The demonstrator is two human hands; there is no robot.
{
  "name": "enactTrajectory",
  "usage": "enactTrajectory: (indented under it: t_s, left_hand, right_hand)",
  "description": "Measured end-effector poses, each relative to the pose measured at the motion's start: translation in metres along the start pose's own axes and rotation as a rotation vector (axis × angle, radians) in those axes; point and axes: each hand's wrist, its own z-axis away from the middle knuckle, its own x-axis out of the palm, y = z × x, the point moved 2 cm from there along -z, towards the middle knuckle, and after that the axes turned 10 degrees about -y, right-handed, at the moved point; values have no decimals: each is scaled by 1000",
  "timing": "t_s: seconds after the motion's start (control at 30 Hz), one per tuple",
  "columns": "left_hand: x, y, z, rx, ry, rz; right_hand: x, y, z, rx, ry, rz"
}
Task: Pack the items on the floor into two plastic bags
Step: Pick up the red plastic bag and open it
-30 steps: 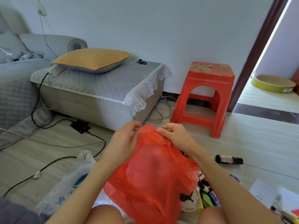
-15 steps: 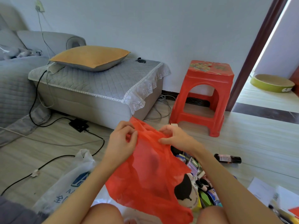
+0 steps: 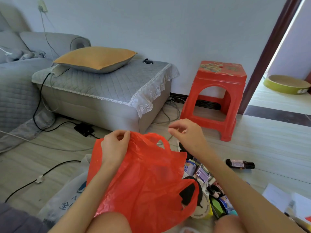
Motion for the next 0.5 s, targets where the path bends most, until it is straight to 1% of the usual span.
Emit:
enactTrajectory:
  t_s: [0.07, 0.13, 0.23, 0.33, 0.4, 0.43, 0.5]
  left_hand:
    - [-3, -3, -3, -56, 56, 63]
    - [-3, -3, -5, -103, 105, 79]
    - [-1, -3, -7, -125, 138, 100]
    - [-5, -4, -8, -157, 156, 179]
    - [-8, -10, -10, -215, 141, 256]
    - [-8, -13, -11, -237, 117, 321]
    - [-8, -16, -11, -250, 48, 440]
  right_hand:
    - [15, -9, 6, -124, -59, 118]
    - [28, -12, 13, -196, -83, 251]
    - [32, -12, 18, -244, -22, 350]
    - [25, -9, 17, -292, 19, 493]
    - [21, -2, 15, -267, -15, 571]
    - [21, 3, 14, -233, -56, 550]
    - [20, 12, 13, -127, -163, 378]
